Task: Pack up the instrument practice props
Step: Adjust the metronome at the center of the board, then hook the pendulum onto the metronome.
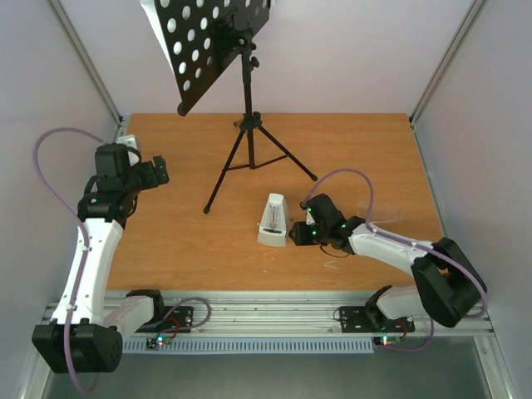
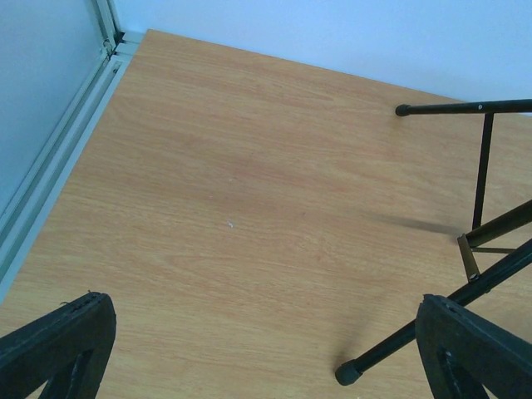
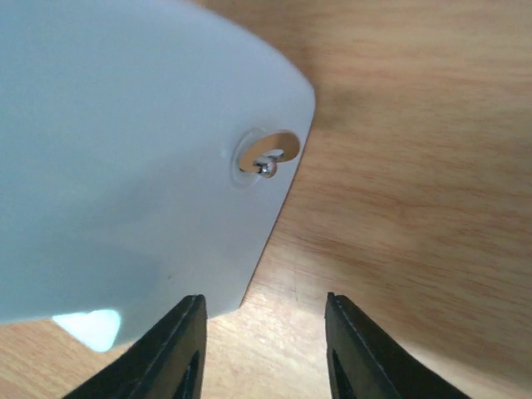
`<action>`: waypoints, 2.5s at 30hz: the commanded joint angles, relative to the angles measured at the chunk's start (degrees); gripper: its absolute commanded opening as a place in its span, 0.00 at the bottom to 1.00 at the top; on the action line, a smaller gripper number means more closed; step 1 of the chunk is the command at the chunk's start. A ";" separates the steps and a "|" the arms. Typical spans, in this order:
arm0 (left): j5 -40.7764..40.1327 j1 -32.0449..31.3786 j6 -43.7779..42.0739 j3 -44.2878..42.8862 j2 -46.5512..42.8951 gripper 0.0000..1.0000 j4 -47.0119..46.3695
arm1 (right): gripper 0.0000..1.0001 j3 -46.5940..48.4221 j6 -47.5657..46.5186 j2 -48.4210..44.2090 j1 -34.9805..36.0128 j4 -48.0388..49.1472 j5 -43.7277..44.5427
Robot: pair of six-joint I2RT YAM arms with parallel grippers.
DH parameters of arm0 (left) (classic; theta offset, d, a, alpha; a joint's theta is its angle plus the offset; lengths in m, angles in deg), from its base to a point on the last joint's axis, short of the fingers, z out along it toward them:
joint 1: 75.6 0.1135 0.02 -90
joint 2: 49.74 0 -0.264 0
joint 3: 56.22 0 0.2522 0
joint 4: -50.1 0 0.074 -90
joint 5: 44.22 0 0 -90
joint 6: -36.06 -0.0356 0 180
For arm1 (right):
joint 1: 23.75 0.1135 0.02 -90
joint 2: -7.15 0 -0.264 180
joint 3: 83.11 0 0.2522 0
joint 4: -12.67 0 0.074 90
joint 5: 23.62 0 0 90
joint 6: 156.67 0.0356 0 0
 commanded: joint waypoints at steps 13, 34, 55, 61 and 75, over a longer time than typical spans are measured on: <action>0.29 -0.94 -1.41 0.57 -1.22 0.99 -2.02 | 0.73 -5.61 -14.71 -24.89 0.46 3.12 -7.23; -1.74 -1.30 -2.24 1.06 -3.18 0.99 -2.02 | 0.95 -0.41 -35.72 -18.94 0.16 19.07 -16.38; 2.48 -1.30 -0.49 0.62 -4.14 0.99 -2.00 | 0.95 3.75 -39.90 -5.39 -7.36 28.26 -30.68; 3.31 -1.30 -0.16 0.57 -4.05 0.99 -2.01 | 0.96 3.76 -39.52 -3.44 -7.42 28.11 -32.19; 4.01 -1.30 0.30 0.45 -3.67 0.99 -1.93 | 0.93 0.44 -37.24 -4.59 -7.35 29.13 -31.70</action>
